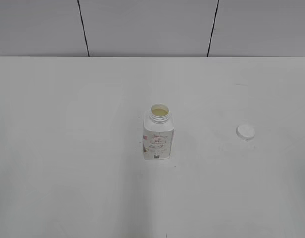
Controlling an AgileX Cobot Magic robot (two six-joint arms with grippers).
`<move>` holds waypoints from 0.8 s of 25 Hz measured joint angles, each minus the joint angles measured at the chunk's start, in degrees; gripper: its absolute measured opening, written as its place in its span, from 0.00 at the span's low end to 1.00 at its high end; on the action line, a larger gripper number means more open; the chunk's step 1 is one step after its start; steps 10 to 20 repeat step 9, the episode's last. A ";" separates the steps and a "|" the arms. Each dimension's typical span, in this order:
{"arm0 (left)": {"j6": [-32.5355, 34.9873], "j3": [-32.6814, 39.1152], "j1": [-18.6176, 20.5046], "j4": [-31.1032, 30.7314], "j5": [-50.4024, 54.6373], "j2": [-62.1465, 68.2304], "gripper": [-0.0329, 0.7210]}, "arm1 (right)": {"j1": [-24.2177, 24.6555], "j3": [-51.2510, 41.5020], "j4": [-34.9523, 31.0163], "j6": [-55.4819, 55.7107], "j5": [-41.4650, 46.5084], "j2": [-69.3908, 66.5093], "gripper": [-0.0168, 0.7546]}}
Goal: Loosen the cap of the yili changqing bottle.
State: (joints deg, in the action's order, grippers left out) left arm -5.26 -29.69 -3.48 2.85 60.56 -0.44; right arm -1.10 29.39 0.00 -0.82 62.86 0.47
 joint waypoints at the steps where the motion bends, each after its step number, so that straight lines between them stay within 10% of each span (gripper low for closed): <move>1: 0.00 0.00 0.00 0.00 0.00 0.00 0.55 | 0.00 0.00 0.00 0.00 0.00 0.00 0.66; 20: 0.00 0.00 0.00 0.05 0.00 0.00 0.55 | 0.00 0.00 0.00 0.00 0.00 0.00 0.66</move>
